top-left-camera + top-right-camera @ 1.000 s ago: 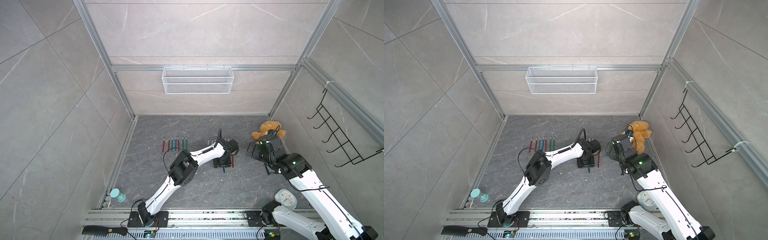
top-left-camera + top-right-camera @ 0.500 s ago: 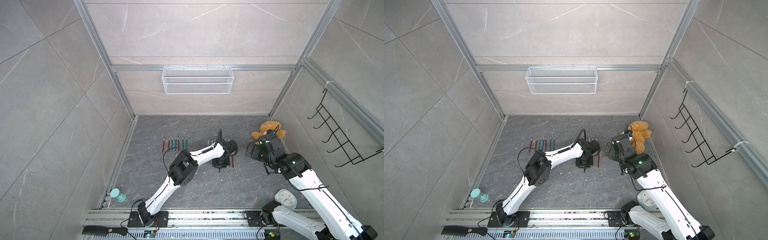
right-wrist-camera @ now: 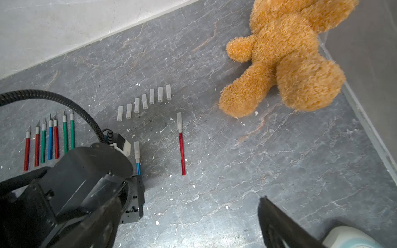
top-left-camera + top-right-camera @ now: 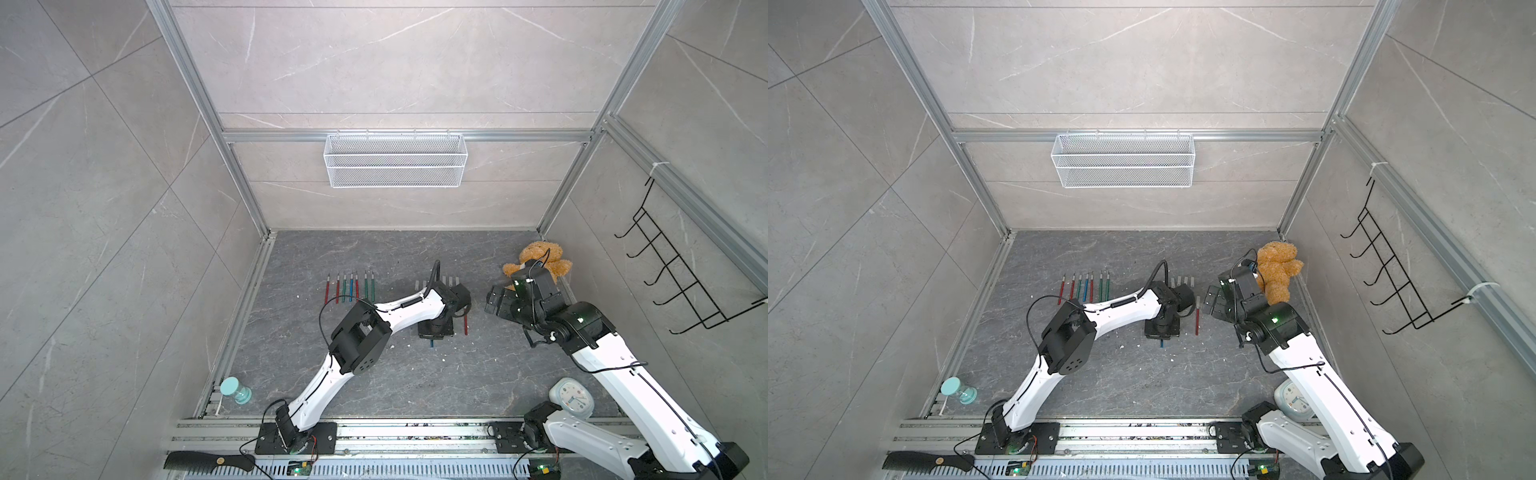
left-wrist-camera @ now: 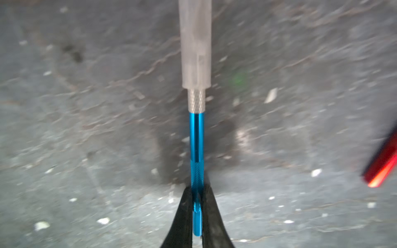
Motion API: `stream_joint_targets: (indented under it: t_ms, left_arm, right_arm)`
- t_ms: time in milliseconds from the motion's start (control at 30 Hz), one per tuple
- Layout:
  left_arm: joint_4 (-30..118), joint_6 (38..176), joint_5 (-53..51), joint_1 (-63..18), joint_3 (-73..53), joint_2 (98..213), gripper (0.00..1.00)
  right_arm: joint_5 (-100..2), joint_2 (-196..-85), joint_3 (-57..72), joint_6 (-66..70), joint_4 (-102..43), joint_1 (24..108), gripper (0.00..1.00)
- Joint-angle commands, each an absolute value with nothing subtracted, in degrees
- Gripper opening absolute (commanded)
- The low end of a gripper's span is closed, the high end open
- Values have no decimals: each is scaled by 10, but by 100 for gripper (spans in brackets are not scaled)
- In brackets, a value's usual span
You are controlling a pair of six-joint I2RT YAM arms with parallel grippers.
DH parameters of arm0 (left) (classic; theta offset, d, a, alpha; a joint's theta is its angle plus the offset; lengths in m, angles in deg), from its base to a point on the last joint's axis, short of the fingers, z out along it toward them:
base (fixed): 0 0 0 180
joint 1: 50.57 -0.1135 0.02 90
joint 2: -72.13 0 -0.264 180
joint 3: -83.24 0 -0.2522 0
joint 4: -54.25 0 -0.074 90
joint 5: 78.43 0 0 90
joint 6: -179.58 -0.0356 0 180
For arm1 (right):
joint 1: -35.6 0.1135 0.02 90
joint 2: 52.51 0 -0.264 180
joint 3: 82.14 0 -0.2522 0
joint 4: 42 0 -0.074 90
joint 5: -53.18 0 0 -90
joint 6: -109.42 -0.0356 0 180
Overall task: Remove protective caps from carving knives
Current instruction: Pick up the carving knife from the center of the board.
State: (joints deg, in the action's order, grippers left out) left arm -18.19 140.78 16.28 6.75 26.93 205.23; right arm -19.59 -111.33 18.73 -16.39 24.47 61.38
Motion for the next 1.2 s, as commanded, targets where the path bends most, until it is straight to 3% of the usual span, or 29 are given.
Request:
stream_joint_targets:
  t_ms: [0, 467, 600, 900, 1167]
  left_arm:
    - [-185, 1375, 203, 62, 231, 1987, 0]
    - [30, 1201, 75, 44, -47, 1751, 0]
    - [56, 1172, 44, 35, -97, 1704, 0]
    - [110, 1163, -16, 12, -162, 1650, 0]
    - [129, 1164, -30, 12, -187, 1643, 0]
  right_arm:
    - [-221, -1121, 191, -161, 230, 613, 99]
    - [-359, -1179, 191, -174, 163, 612, 99]
    - [-421, -1211, 197, -185, 127, 612, 92]
    - [-551, -1290, 251, -237, -5, 613, 62]
    - [-600, -1365, 277, -277, -104, 644, 56]
